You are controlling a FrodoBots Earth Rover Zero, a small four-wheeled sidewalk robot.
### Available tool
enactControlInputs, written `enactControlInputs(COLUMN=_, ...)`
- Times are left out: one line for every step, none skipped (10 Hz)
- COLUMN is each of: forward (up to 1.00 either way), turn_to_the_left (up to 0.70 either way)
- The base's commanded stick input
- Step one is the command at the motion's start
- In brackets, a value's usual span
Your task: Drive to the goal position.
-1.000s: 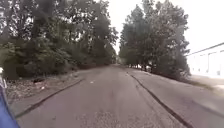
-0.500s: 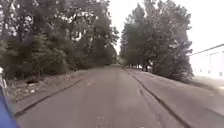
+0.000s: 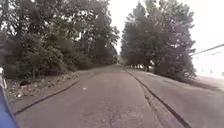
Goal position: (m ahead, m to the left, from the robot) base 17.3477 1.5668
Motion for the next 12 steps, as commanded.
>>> enactControlInputs(forward=0.70, turn_to_the_left=-0.01)
enactControlInputs(forward=0.70, turn_to_the_left=-0.01)
enactControlInputs(forward=0.70, turn_to_the_left=-0.01)
enactControlInputs(forward=0.70, turn_to_the_left=-0.01)
enactControlInputs(forward=0.70, turn_to_the_left=-0.01)
enactControlInputs(forward=0.70, turn_to_the_left=-0.01)
enactControlInputs(forward=0.70, turn_to_the_left=-0.01)
enactControlInputs(forward=0.70, turn_to_the_left=-0.01)
enactControlInputs(forward=0.70, turn_to_the_left=-0.01)
enactControlInputs(forward=0.70, turn_to_the_left=-0.01)
enactControlInputs(forward=0.70, turn_to_the_left=-0.01)
enactControlInputs(forward=0.70, turn_to_the_left=-0.01)
